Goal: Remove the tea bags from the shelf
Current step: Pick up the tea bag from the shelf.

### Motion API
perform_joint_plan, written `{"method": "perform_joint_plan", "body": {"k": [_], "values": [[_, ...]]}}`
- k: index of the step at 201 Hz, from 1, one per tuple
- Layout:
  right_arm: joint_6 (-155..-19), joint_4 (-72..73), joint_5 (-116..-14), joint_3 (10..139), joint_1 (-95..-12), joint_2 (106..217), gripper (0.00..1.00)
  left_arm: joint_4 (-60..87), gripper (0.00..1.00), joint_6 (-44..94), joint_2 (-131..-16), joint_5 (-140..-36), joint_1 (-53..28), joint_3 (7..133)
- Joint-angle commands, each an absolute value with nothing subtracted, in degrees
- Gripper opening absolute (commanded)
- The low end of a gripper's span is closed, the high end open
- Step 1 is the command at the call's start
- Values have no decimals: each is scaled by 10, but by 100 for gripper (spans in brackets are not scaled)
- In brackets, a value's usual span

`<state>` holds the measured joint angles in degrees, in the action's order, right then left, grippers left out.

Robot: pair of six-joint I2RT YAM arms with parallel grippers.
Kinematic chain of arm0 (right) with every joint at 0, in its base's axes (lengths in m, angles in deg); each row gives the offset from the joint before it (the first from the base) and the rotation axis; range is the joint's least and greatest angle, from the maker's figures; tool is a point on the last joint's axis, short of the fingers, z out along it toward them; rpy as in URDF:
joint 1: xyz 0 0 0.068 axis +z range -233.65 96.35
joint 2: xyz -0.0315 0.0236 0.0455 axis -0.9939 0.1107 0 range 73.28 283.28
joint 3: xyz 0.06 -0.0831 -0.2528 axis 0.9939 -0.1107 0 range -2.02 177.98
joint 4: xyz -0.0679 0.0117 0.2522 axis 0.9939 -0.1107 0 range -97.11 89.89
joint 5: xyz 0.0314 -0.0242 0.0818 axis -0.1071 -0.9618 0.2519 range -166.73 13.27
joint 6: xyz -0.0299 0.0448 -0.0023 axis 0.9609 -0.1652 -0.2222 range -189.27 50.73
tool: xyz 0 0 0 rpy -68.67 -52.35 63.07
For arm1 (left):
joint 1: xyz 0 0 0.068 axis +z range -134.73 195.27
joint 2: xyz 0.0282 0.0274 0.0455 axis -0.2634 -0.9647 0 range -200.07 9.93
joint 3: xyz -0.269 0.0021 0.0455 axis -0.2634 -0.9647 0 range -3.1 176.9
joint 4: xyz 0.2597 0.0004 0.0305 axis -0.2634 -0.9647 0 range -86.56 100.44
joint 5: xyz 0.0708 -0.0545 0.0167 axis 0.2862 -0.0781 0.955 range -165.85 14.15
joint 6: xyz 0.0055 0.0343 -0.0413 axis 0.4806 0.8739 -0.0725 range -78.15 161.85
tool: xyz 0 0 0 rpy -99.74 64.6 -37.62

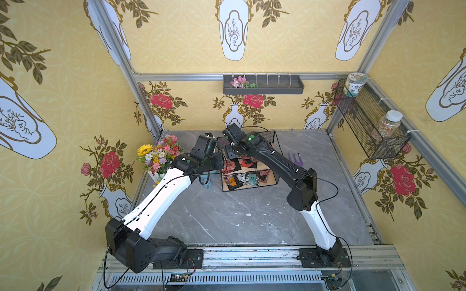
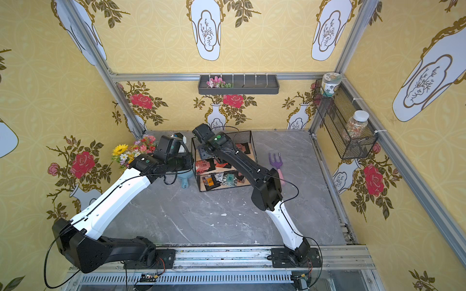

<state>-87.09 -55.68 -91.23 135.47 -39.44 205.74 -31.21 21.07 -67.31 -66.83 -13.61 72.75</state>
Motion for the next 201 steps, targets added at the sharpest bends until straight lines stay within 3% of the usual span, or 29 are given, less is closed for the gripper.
{"method": "perform_joint_plan", "body": {"k": [1, 143, 201], "values": [[-875, -549, -922, 1348, -394, 2058, 66, -325, 0, 231, -679, -665, -136, 726], [-917, -527, -898, 1369, -401, 2023, 19, -328, 0, 231, -678, -665, -136, 724], [-931, -501, -890, 1353, -399, 1971, 9, -328, 0, 232, -681, -662, -136, 726]]}}
